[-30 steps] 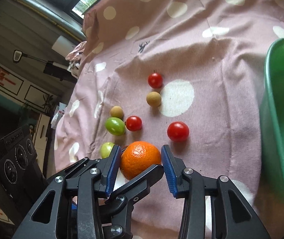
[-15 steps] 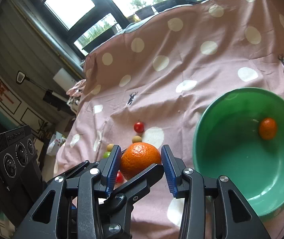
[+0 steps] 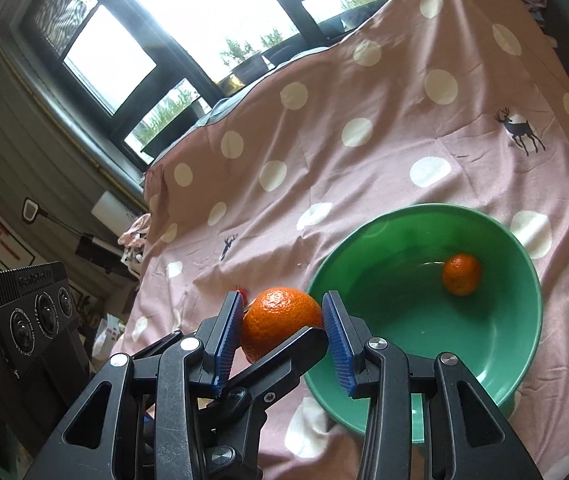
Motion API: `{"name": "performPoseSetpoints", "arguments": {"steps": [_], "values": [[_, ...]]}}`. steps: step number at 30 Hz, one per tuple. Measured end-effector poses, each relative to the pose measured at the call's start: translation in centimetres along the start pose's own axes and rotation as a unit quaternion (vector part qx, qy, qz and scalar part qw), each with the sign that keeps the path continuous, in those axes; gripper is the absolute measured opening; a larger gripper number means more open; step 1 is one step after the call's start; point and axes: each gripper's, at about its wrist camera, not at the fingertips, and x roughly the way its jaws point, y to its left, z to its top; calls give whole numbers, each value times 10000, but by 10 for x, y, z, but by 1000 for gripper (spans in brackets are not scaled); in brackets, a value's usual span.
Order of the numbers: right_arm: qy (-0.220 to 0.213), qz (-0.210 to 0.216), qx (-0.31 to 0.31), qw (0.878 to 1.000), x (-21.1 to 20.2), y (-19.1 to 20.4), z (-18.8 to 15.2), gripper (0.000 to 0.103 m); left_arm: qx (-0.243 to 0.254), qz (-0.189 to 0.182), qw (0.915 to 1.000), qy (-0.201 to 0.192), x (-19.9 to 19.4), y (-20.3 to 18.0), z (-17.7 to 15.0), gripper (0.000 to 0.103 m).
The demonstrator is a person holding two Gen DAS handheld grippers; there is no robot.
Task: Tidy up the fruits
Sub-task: 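Carry the mandarin with the right gripper over the green bowl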
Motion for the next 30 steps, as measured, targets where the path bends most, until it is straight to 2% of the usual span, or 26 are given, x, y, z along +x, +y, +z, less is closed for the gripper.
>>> {"name": "performPoseSetpoints", "arguments": {"steps": [15, 30], "values": [[71, -352, 626, 9974, 2, -55, 8, 44, -32, -192, 9984, 533, 54, -18, 2, 46], [323, -558, 831, 9945, 12, -79, 7, 44, -183, -299, 9958, 840, 81, -18, -2, 46]]}}
